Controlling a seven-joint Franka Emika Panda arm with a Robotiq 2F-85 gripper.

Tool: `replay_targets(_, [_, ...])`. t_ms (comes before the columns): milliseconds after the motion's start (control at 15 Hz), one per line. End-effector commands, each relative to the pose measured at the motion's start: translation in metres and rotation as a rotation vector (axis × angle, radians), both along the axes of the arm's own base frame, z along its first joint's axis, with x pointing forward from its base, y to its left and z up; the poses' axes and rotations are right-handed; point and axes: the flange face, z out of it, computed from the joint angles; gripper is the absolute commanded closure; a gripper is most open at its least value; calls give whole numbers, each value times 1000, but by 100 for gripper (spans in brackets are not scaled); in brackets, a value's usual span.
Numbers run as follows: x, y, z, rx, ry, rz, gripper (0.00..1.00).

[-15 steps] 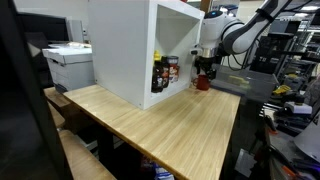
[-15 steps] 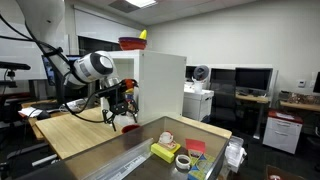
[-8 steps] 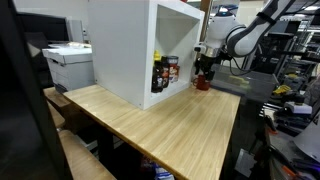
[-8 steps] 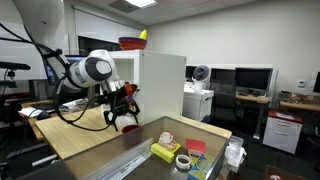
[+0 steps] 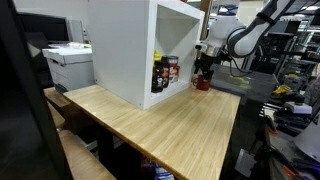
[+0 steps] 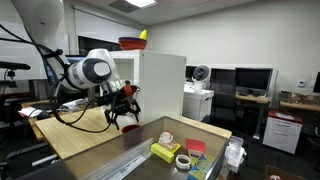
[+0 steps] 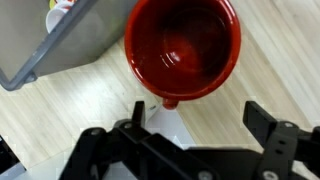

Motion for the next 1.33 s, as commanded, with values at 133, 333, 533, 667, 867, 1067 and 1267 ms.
replay_targets(133, [-10,6,-4,99,-2,43,0])
replay_targets(333, [-5,7,-7,92,29,42,0])
replay_targets(533, [-5,8,-7,93,30,46,0])
replay_targets(667, [-5,8,-7,93,30,46,0])
replay_targets(867, [-5,8,-7,93,30,46,0])
replay_targets(1067, [-2,6,-8,87,35,33,0])
replay_targets(1267, [-2,7,-10,95,14,33,0])
